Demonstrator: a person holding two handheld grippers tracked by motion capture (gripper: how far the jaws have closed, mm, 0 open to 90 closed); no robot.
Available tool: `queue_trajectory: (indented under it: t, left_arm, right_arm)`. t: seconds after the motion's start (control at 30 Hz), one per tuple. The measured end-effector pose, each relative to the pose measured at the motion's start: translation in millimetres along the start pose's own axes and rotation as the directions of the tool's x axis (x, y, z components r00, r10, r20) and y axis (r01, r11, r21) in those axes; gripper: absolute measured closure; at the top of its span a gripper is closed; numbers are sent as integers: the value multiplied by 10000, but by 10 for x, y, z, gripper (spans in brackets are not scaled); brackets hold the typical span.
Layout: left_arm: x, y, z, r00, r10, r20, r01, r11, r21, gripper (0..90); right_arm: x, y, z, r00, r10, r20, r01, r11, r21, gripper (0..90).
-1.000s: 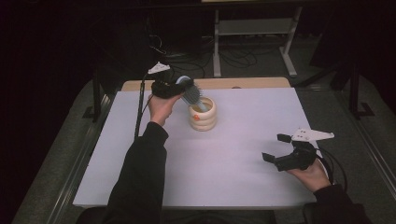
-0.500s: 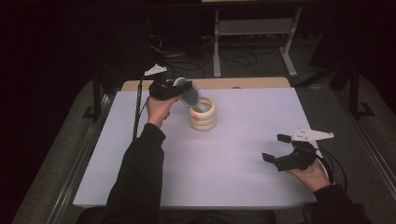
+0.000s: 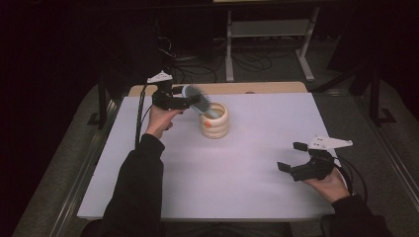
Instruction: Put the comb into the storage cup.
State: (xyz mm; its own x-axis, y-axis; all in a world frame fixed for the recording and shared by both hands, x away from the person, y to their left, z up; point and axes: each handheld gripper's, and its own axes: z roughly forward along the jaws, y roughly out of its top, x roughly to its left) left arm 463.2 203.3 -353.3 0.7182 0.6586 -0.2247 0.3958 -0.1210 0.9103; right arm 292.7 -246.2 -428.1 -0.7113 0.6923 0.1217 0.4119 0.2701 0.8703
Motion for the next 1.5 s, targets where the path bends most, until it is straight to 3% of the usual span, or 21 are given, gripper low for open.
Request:
queue_trajectory:
  t: [0.33,0.7,1.5]
  left_arm:
    - [37,-89,-211,9996,289,70,-286,9988,-387,0]
    - [82,-194,-447,9994,341,75,-331,9939,-1056,0]
    - [42,-417,-667,9958,905,125,-892,9925,-833,0]
  right_arm:
    - [1,-6,1,10000,-3,67,3,10000,51,0]
    - [-4,-13,3,10000,18,96,-19,9999,99,0]
    - [-10,-24,0,9999,63,145,-65,9999,151,0]
